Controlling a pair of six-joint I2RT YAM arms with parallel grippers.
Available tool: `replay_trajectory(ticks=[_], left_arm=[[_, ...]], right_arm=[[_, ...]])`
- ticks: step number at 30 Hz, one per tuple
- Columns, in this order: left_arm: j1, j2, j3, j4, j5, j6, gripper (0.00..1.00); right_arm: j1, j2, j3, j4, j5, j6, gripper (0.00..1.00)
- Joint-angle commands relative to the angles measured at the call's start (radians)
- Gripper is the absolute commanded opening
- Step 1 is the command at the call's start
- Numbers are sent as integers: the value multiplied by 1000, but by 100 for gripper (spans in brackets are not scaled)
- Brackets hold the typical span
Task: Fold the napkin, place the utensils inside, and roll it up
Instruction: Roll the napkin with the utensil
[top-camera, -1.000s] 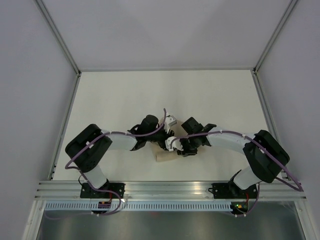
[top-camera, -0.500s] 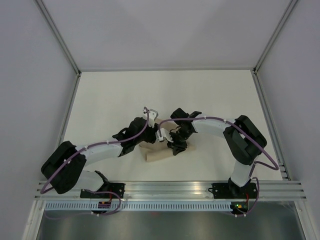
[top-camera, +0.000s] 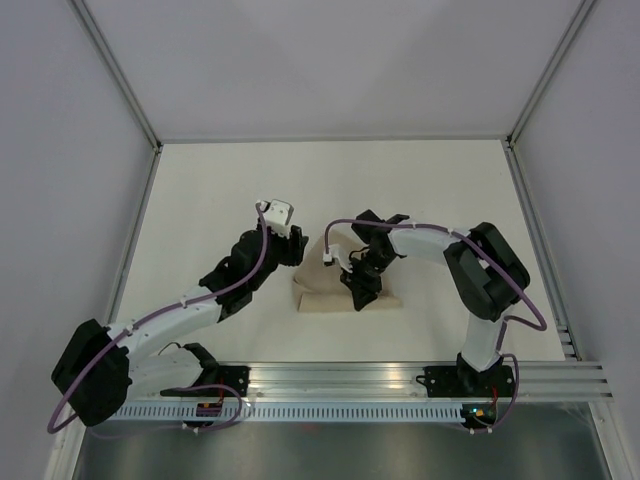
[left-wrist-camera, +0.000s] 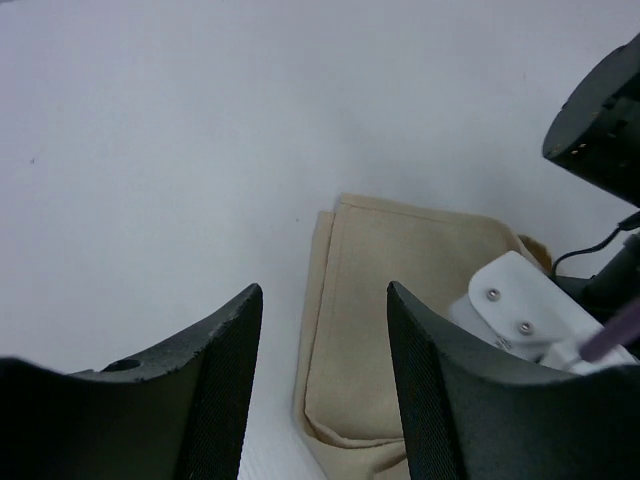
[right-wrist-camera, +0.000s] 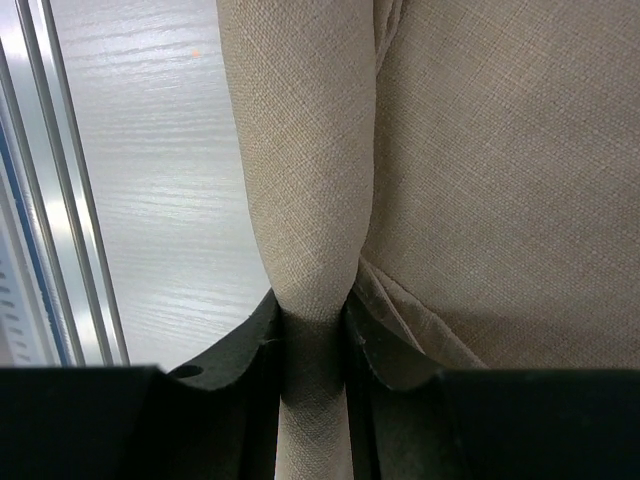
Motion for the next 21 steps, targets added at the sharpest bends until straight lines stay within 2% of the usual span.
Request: replay_trajectory(ticks=[1, 5, 9, 15, 21], left_arm=[[2, -77, -26, 105, 40, 61, 58], [-1, -166, -116, 191, 83, 95, 57], [-22, -209, -142, 199, 143, 154, 58], [-191, -166, -146, 203, 98, 342, 58], [-356, -5, -138, 219, 15, 470, 60]], right_arm=[[-36, 107, -7, -90, 213, 54, 6], [-68, 231, 96, -184, 170, 48, 6], [-88, 320, 186, -262, 144, 17, 7], [-107, 413, 279, -325, 139, -29, 7], [-111, 494, 354, -396, 148, -67, 8]])
